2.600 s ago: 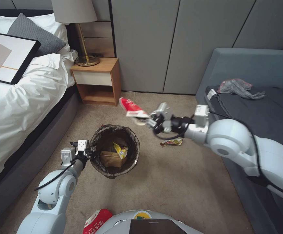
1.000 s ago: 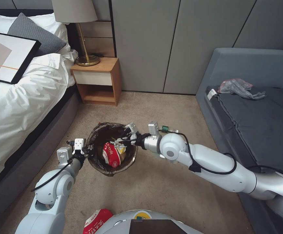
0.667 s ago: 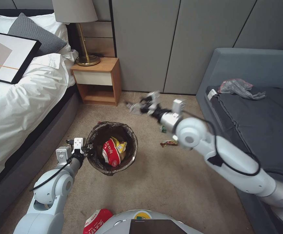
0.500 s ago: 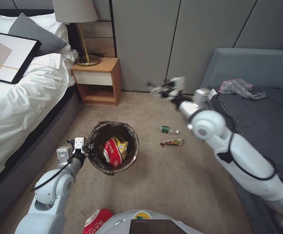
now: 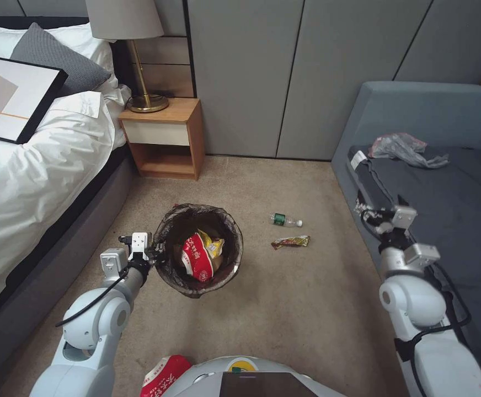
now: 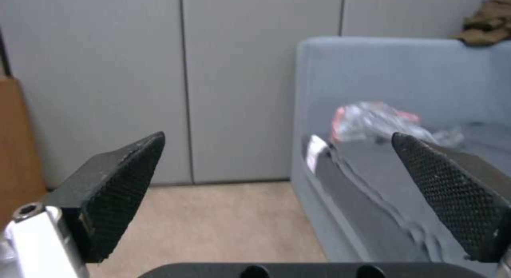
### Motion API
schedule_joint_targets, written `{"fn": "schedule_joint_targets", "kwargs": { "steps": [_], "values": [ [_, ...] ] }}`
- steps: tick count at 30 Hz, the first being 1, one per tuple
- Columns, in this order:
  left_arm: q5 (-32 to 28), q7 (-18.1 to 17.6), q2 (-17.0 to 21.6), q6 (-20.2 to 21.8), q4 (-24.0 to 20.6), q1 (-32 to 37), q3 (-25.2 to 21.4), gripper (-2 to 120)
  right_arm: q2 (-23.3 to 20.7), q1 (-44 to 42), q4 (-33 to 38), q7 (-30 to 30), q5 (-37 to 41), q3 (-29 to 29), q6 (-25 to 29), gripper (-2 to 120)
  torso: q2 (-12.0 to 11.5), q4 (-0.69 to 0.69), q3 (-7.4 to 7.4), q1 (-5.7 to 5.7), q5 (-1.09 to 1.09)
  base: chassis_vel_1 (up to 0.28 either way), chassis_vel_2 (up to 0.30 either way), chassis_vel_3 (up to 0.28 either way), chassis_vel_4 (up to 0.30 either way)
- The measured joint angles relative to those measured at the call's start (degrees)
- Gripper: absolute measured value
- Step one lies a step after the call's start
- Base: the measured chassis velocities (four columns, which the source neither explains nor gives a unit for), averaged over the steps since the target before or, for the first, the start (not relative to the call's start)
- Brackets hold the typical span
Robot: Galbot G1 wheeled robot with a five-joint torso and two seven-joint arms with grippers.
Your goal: Pick up the trash bin, then pick up the garbage from the floor and place it into the trash bin.
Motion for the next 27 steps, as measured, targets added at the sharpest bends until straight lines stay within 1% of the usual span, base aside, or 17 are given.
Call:
{"fn": "schedule_joint_targets", "kwargs": {
  "steps": [1,3,4,5,7,11,18,23,27],
  "values": [
    [0.1,0.0,0.0,0.0,0.1,-0.1,0.3,0,3.9,-2.8,-0.5,-0.8,-2.3,1.0,1.9,100,0.0,0.03,0.00,0.00,-0.01,0.000,0.000,0.000,0.000],
    [0.5,0.0,-0.1,0.0,0.3,0.0,0.6,0,8.4,-4.8,-2.9,-2.8,-6.6,2.2,6.6,100,0.0,0.09,0.00,0.00,-0.04,0.000,0.000,0.000,0.000],
    [0.5,0.0,-0.1,0.0,0.3,0.0,0.6,0,8.4,-4.8,-2.9,-2.8,-6.6,2.2,6.6,100,0.0,0.09,0.00,0.00,-0.04,0.000,0.000,0.000,0.000],
    [0.6,0.1,-0.3,0.0,0.3,0.2,0.8,0,10.3,-5.4,-4.5,-3.9,-9.0,2.5,9.0,100,0.0,0.09,0.00,0.00,-0.05,0.000,0.000,0.000,0.000],
    [0.8,0.1,-0.3,0.0,0.3,0.5,0.9,0,12.2,-5.9,-6.0,-4.9,-10.5,2.5,10.6,100,0.0,0.07,0.01,0.00,-0.05,0.000,0.000,0.000,0.000],
    [0.8,0.2,-0.1,0.0,0.1,0.7,0.9,0,13.0,-5.9,-6.9,-5.3,-11.0,1.9,11.4,100,0.0,0.06,0.01,0.00,-0.04,0.000,0.000,0.000,0.000],
    [0.9,0.2,0.2,0.0,-0.6,1.2,0.7,0,13.4,-4.7,-8.1,-5.5,-11.2,-1.9,12.6,100,0.0,0.06,0.00,-0.01,-0.04,0.000,0.000,0.000,0.000],
    [1.0,0.2,0.2,0.0,-0.8,1.3,0.5,0,13.1,-4.1,-8.1,-5.5,-11.4,-3.7,12.5,100,0.0,0.04,0.01,-0.01,-0.05,-0.128,0.113,0.108,-0.112],
    [1.0,0.2,0.4,0.0,-0.8,1.4,0.2,0,13.0,-4.0,-8.0,-5.5,-11.5,-4.6,12.4,100,0.0,0.07,0.02,0.00,-0.04,-0.197,0.202,0.204,-0.189]
  ]
}}
